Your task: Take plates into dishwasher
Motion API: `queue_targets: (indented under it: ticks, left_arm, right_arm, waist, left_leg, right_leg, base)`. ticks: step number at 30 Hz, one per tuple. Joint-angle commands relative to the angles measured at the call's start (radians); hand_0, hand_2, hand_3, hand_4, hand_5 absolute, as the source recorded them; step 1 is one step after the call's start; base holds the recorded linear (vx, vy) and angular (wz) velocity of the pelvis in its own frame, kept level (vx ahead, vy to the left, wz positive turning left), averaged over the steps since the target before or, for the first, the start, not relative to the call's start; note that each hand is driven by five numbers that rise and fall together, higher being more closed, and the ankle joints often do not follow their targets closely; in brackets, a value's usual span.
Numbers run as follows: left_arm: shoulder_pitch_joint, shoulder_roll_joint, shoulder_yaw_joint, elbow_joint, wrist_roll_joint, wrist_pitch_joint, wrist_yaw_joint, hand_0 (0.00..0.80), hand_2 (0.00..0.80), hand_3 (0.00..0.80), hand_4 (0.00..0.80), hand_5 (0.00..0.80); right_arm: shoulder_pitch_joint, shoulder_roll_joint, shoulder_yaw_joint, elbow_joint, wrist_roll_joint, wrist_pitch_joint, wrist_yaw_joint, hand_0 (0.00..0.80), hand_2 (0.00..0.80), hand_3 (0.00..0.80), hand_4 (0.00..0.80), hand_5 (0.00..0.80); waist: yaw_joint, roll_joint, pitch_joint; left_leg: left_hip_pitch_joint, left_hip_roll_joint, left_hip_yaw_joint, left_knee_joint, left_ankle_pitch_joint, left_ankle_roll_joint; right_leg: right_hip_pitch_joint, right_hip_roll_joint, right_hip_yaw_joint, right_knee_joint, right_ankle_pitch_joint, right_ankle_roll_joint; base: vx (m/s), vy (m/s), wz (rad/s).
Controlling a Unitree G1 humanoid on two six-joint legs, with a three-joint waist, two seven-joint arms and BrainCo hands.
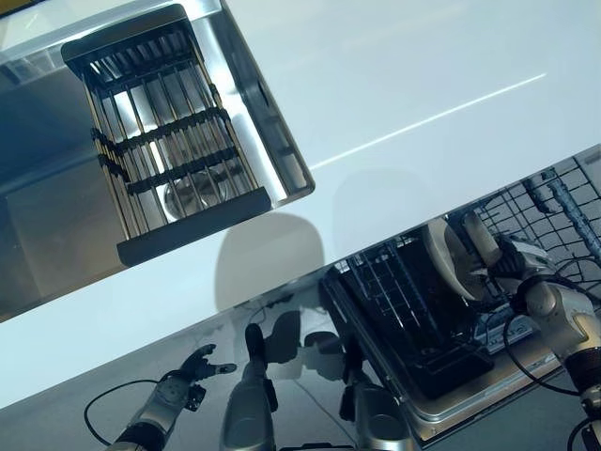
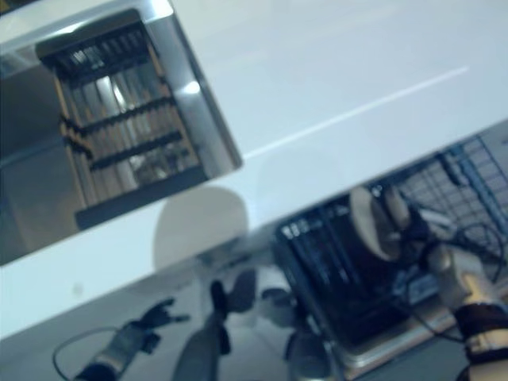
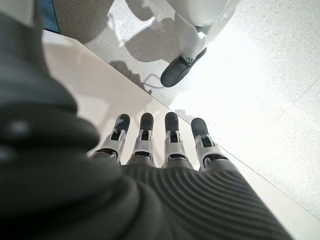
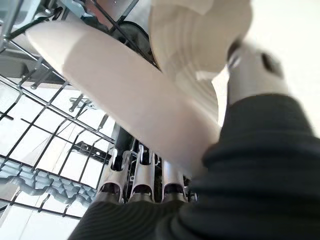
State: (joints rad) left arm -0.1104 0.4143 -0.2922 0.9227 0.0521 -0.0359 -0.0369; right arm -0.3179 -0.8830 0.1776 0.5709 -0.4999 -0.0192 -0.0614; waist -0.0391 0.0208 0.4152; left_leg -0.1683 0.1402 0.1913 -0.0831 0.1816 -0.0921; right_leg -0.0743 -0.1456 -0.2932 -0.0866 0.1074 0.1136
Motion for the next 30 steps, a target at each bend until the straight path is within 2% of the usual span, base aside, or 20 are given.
queue_targets:
  ticks: [1, 11, 18, 27, 30]
  left_arm:
    - [-0.037, 0.023, -0.011, 0.026, -0.023, -0.014, 0.009, 0.0, 0.0, 0.0, 0.0, 0.0]
    - [-0.027, 0.018, -0.004, 0.029, -0.011, -0.012, 0.009, 0.0, 0.0, 0.0, 0.0, 0.0]
    - [-0.01, 0.012, 0.001, 0.032, -0.005, -0.017, 0.01, 0.0, 0.0, 0.0, 0.0, 0.0]
    - [0.025, -0.009, 0.025, 0.043, -0.001, -0.031, 0.02, 0.0, 0.0, 0.0, 0.0, 0.0]
    - [0.033, -0.019, 0.038, 0.053, 0.007, -0.03, 0.025, 0.0, 0.0, 0.0, 0.0, 0.0]
  right_arm:
    - [-0.04, -0.039, 0.025, -0.013, 0.037, -0.003, -0.021, 0.0, 0.0, 0.0, 0.0, 0.0]
    - [-0.003, -0.021, -0.004, -0.047, 0.048, -0.006, -0.04, 0.0, 0.0, 0.0, 0.0, 0.0]
    - [0.026, -0.012, -0.063, -0.082, 0.144, 0.0, -0.105, 0.0, 0.0, 0.0, 0.0, 0.0]
    - [0.147, 0.033, -0.247, -0.271, 0.255, 0.015, -0.191, 0.0, 0.0, 0.0, 0.0, 0.0]
    - [0.206, 0.047, -0.308, -0.336, 0.277, 0.001, -0.204, 0.0, 0.0, 0.0, 0.0, 0.0]
  waist:
    - [0.004, -0.035, -0.01]
    - [-0.002, -0.043, -0.02]
    - [-0.01, -0.049, -0.028]
    - [-0.044, -0.068, -0.041]
    - [-0.06, -0.079, -0.048]
  left_leg:
    - [0.057, 0.018, 0.067, 0.048, -0.112, -0.004]
    - [0.069, 0.018, 0.072, 0.045, -0.116, 0.0]
    - [0.084, 0.019, 0.076, 0.047, -0.123, 0.003]
    - [0.111, 0.024, 0.097, 0.046, -0.134, 0.008]
    - [0.121, 0.024, 0.107, 0.046, -0.139, 0.012]
  right_leg:
    - [-0.065, 0.047, -0.017, 0.122, -0.101, -0.045]
    - [-0.055, 0.053, -0.012, 0.116, -0.1, -0.044]
    - [-0.044, 0.055, -0.005, 0.115, -0.102, -0.045]
    - [-0.028, 0.059, 0.017, 0.115, -0.104, -0.041]
    - [-0.023, 0.062, 0.025, 0.115, -0.105, -0.04]
  base:
    - [0.0, 0.0, 0.0]
    - [0.0, 0.0, 0.0]
    - [0.001, 0.004, 0.0]
    - [0.01, 0.048, -0.01]
    - [0.012, 0.058, -0.04]
